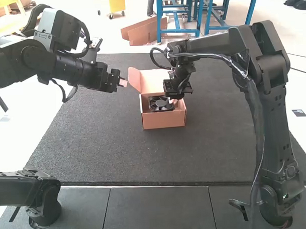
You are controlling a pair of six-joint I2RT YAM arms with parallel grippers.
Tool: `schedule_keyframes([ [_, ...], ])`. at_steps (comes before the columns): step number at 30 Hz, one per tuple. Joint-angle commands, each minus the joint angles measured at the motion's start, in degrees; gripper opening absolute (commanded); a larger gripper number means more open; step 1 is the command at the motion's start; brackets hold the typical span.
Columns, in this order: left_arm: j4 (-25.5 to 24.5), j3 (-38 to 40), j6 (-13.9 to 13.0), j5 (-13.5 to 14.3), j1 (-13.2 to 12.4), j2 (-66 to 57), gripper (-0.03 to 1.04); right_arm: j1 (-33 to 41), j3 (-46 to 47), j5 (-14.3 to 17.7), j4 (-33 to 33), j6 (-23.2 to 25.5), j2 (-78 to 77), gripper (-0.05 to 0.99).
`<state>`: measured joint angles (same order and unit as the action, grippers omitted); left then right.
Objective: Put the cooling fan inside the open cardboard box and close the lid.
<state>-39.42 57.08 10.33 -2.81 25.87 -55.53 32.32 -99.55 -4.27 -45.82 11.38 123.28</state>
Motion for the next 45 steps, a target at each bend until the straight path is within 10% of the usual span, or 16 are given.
schedule_keyframes([
  [1,0.04,-0.21,-0.40,0.35,0.06,1.21,0.97,-0.50,-1.18,-0.91,0.65,1.37,0.91,0.09],
  [10,0.57,-0.39,-0.31,0.35,-0.20,1.39,0.97,-0.85,-7.06,-1.79,-1.90,1.98,2.22,0.78],
  [21,3.38,0.93,5.58,0.52,-3.98,-3.80,0.97,-3.58,-14.97,-13.22,1.97,3.48,-8.32,0.89],
  [29,7.69,4.00,7.87,1.84,-8.64,-11.97,0.97,-8.85,-8.65,-5.83,-7.70,-12.69,-14.48,0.90],
  [36,8.57,7.70,11.03,4.48,-10.66,-20.67,0.97,-11.22,11.57,0.85,10.75,-22.27,-25.64,0.90],
  [45,9.62,10.60,12.17,8.96,-10.84,-28.58,0.97,-11.49,23.87,-1.44,34.13,-20.69,-28.63,0.90],
])
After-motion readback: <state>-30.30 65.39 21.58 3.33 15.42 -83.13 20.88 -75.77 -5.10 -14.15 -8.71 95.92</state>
